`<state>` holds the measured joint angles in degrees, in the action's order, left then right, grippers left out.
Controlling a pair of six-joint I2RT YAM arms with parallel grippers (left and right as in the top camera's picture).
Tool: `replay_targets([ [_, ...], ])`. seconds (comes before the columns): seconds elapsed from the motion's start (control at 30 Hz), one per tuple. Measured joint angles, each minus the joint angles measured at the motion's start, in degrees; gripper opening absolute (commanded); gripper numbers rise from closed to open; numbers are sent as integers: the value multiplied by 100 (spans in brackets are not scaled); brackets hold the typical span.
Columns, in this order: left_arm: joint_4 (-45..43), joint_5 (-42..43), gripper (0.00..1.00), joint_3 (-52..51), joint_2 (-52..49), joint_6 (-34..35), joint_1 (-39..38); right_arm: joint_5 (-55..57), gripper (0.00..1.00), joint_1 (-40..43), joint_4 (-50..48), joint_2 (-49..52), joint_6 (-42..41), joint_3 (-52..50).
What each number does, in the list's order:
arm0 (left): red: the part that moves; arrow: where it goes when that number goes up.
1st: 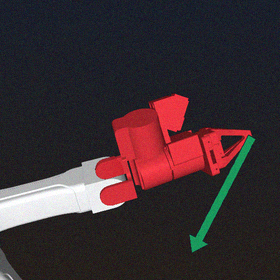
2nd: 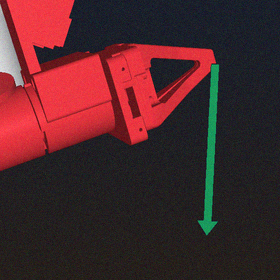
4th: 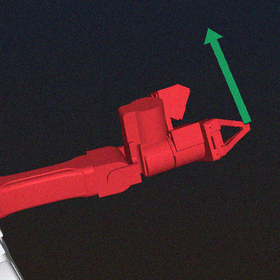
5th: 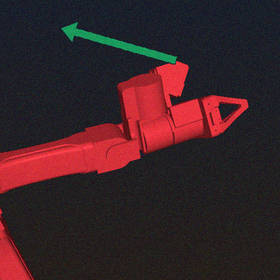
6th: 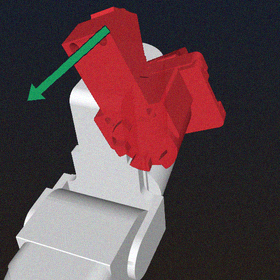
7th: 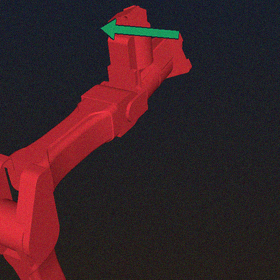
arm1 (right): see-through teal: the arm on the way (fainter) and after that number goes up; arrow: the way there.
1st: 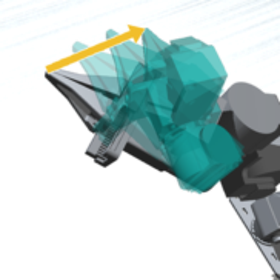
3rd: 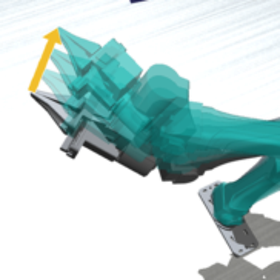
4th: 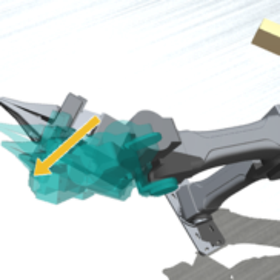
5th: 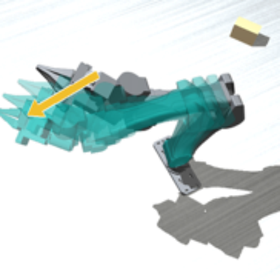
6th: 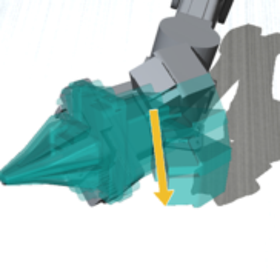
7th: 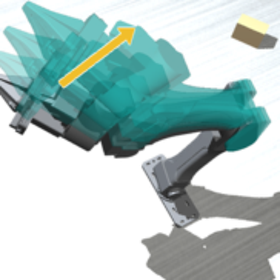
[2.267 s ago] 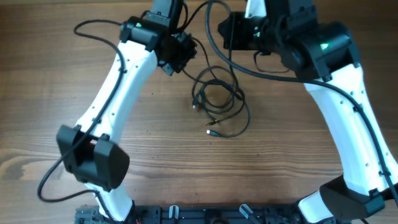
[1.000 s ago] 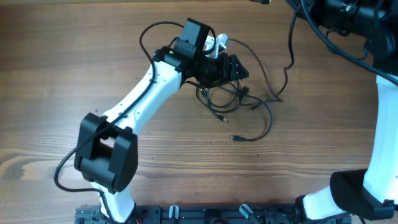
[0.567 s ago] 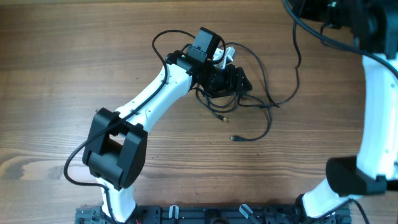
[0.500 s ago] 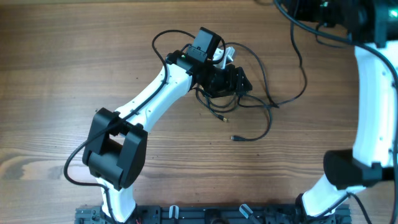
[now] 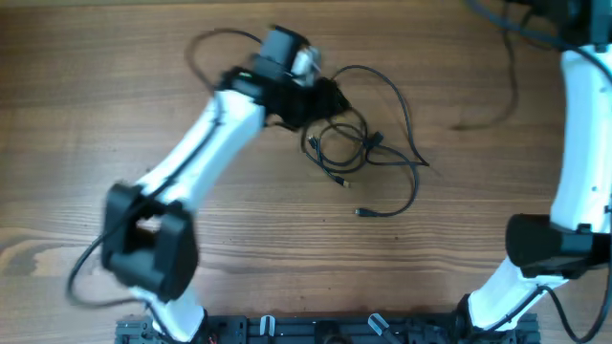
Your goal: Untangle cables
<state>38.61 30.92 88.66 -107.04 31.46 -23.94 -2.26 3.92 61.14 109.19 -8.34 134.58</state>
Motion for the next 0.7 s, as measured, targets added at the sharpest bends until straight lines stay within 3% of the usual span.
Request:
replay_targets([
  [0.17, 0, -162, 62, 192, 1497, 133, 1093, 103, 4, 1364, -417, 0, -109, 0],
  [0.3, 275, -343, 64, 205, 1467, 188, 1178, 304, 4, 1971, -796, 85, -208, 13],
  [0.37, 365, -468, 64, 205, 1447, 188, 1167, 542, 11, 2120, -833, 387, -389, 57],
  [0.4, 365, -509, 64, 203, 1447, 188, 1163, 651, 19, 2212, -852, 717, -560, 59],
  [0.43, 369, -546, 65, 205, 1447, 188, 1163, 719, 41, 2280, -852, 1005, -682, 57],
  [0.47, 367, -566, 64, 205, 1447, 188, 1163, 754, 70, 2341, -848, 1322, -857, 57],
  [0.53, 382, -581, 65, 205, 1447, 188, 1163, 765, 100, 2400, -811, 1742, -1082, 57],
  [0.7, 380, -627, 66, 205, 1445, 188, 1161, 184, 100, 2415, -472, 2085, -1204, -7],
])
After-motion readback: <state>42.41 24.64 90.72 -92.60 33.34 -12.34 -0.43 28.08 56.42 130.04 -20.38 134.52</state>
